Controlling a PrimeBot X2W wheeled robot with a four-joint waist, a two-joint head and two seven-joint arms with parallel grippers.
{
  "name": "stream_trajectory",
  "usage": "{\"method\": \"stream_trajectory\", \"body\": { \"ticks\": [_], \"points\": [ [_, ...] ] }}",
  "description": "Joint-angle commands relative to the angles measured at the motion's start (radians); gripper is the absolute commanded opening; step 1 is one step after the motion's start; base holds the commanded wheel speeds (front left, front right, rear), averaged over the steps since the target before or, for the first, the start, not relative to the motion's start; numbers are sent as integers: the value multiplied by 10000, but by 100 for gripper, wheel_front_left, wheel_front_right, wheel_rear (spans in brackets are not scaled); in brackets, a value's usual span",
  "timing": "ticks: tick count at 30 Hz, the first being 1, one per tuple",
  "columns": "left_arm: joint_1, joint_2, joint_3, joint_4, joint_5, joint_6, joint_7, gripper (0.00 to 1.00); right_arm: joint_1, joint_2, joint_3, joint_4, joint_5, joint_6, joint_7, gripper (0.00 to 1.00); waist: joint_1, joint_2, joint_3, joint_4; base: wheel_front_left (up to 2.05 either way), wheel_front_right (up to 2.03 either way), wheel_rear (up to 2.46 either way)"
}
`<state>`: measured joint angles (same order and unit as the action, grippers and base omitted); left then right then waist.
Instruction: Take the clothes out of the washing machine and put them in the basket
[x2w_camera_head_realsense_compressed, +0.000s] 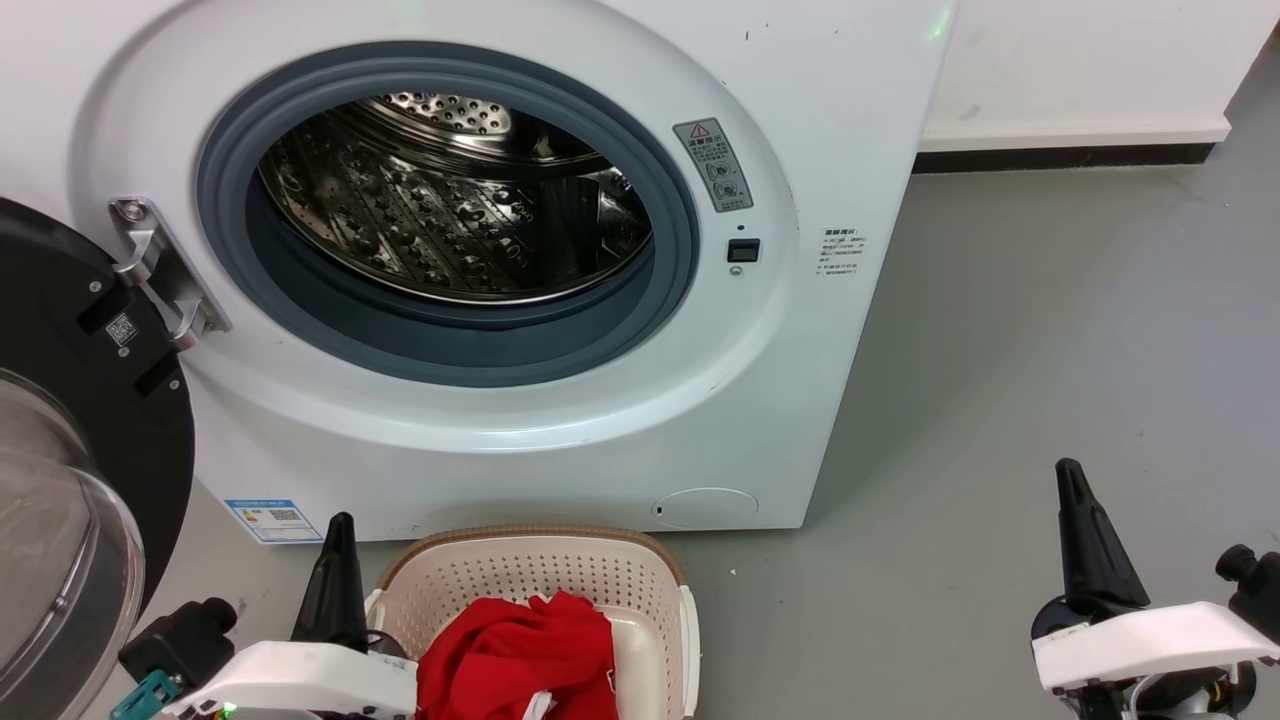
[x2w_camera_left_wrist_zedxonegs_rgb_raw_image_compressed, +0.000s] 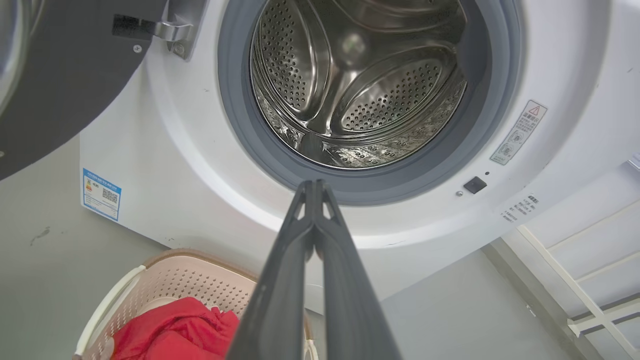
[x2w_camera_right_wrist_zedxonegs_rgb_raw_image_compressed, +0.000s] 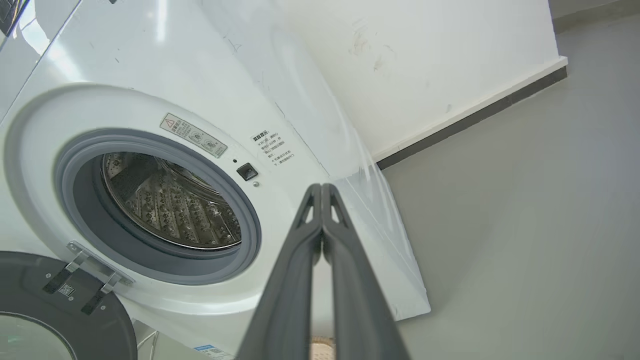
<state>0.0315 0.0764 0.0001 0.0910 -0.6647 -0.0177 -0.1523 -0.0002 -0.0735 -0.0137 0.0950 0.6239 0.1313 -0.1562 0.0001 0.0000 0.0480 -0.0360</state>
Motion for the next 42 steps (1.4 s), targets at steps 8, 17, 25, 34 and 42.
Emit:
{"method": "stream_trajectory", "body": {
  "ticks": [8, 17, 25, 34, 42],
  "points": [
    [-379, 83, 60, 97, -1448, -189, 278, 0, -356, -123, -33, 104, 1520, -3, 294, 0, -1, 0, -39, 32, 0, 0, 0],
    [-544, 105, 125, 285, -2700, -331, 544, 0, -458, -147, -76, 295, 2821, -3, 569, 0, -1, 0, -82, 67, 0, 0, 0],
    [-668, 118, 189, 456, -3709, -449, 783, 0, -564, -158, -124, 460, 3876, -3, 802, 0, -1, 0, -120, 97, 0, 0, 0],
    [-787, 123, 263, 627, -4754, -567, 1028, 0, -652, -160, -182, 623, 4966, -4, 1047, 0, -1, 0, -163, 132, 0, 0, 0],
    [-910, 121, 319, 779, -5606, -663, 1234, 0, -734, -158, -237, 772, 5850, -4, 1261, 0, -1, 0, -201, 162, 0, 0, 0]
  ]
}}
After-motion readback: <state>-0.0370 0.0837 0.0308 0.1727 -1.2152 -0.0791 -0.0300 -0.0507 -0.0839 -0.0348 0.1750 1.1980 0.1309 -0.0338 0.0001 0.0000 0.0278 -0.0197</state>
